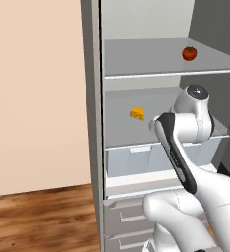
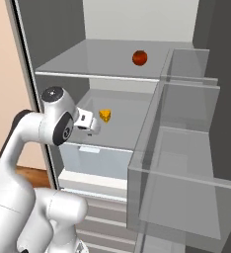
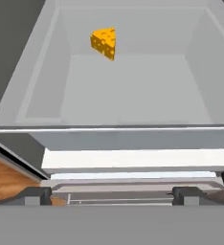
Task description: Take the cheese, chicken drumstick, and tomato from the fridge and place them on the plate on the dining counter to create an appetizer plate.
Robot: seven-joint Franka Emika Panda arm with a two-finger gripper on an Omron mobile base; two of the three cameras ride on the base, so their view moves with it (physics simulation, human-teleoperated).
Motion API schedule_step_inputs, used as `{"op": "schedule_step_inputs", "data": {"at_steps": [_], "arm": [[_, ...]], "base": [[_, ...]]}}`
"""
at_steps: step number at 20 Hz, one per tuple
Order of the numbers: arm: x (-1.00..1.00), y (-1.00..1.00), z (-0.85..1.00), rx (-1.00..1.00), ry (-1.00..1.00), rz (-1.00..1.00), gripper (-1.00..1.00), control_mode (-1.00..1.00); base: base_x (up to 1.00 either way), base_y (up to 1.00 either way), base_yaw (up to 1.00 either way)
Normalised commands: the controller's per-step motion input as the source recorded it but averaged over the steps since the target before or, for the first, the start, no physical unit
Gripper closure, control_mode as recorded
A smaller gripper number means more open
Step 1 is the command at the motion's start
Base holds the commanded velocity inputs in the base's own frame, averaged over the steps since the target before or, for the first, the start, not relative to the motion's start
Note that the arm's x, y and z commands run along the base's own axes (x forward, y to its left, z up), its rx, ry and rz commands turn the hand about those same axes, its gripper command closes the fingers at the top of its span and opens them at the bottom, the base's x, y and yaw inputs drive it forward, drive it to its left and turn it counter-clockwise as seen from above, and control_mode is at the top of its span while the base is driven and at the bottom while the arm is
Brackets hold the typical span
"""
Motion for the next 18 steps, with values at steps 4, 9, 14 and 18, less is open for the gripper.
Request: {"op": "schedule_step_inputs", "data": {"at_steps": [4, 9, 14, 18], "arm": [[0.56, 0.05, -0.16, 0.00, 0.00, 0.03, -1.00, -1.00], [0.43, 0.00, -0.22, 0.00, -0.04, 0.03, -1.00, -1.00], [0.50, 0.04, -0.09, 0.00, -0.01, 0.00, -1.00, -1.00], [0.48, 0.04, 0.00, 0.00, 0.00, 0.00, -1.00, -1.00]], "base": [[0.00, 0.00, 0.00], [0.00, 0.00, 0.00], [0.00, 0.00, 0.00], [0.00, 0.00, 0.00]]}}
